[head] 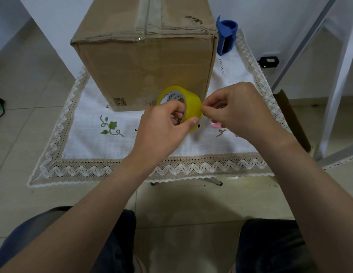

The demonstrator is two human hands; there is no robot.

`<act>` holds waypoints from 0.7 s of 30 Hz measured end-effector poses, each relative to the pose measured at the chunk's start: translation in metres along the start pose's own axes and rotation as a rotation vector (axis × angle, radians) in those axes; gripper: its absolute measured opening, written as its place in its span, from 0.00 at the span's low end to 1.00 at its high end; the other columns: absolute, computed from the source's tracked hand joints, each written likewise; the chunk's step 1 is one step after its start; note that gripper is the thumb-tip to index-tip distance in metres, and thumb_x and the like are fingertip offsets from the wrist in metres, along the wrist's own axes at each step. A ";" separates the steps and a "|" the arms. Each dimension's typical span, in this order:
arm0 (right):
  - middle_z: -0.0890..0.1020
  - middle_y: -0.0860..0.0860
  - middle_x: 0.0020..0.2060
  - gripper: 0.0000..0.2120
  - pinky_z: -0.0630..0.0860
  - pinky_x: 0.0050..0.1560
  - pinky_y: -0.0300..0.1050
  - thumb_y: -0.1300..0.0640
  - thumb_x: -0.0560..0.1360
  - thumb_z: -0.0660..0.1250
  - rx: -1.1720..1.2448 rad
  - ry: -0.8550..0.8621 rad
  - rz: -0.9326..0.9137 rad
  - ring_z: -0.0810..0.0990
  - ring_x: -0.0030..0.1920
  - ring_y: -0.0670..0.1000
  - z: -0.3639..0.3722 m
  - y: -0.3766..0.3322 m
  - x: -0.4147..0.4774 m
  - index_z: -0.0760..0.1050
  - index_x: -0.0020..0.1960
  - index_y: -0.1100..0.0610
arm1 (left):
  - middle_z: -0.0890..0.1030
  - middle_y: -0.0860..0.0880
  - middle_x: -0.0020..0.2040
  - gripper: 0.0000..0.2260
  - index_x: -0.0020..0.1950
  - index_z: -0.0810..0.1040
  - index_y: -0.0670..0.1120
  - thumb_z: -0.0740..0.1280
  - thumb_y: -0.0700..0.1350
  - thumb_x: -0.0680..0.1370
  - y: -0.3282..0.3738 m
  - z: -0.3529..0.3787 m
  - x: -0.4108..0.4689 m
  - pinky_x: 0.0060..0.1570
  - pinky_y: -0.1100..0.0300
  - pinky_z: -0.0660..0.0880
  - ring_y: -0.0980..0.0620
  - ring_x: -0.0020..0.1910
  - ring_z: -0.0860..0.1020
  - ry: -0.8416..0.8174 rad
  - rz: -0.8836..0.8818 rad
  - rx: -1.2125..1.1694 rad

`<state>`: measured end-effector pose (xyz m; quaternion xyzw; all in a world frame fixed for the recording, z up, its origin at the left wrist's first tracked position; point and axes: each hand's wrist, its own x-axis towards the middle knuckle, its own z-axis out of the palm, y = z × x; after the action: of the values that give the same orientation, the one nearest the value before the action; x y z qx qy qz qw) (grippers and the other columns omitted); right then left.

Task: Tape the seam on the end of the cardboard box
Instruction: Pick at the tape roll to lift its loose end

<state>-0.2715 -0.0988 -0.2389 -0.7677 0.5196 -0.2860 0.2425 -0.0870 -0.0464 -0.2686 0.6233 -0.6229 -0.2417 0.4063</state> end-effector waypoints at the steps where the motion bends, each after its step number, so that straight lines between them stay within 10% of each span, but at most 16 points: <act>1: 0.86 0.48 0.30 0.04 0.85 0.40 0.49 0.58 0.74 0.75 -0.013 -0.006 -0.009 0.86 0.31 0.48 0.000 0.000 0.000 0.87 0.41 0.53 | 0.84 0.51 0.36 0.08 0.47 0.84 0.49 0.78 0.51 0.75 0.000 0.000 0.000 0.40 0.48 0.83 0.48 0.35 0.84 -0.009 0.002 0.004; 9: 0.83 0.50 0.26 0.05 0.84 0.39 0.52 0.60 0.69 0.73 -0.012 -0.042 -0.022 0.83 0.29 0.50 0.004 0.003 -0.002 0.82 0.36 0.51 | 0.75 0.58 0.27 0.10 0.39 0.78 0.56 0.78 0.51 0.74 -0.002 -0.002 0.001 0.33 0.63 0.70 0.60 0.26 0.71 -0.054 0.017 0.034; 21: 0.87 0.48 0.33 0.02 0.83 0.31 0.43 0.56 0.75 0.78 0.186 0.011 0.066 0.86 0.31 0.53 -0.004 0.005 0.000 0.88 0.47 0.51 | 0.83 0.52 0.37 0.06 0.46 0.84 0.48 0.77 0.49 0.76 -0.004 -0.003 0.004 0.42 0.49 0.82 0.47 0.37 0.84 0.034 -0.043 -0.040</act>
<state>-0.2777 -0.1007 -0.2400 -0.7227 0.5174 -0.3291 0.3190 -0.0822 -0.0497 -0.2695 0.6324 -0.5974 -0.2524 0.4237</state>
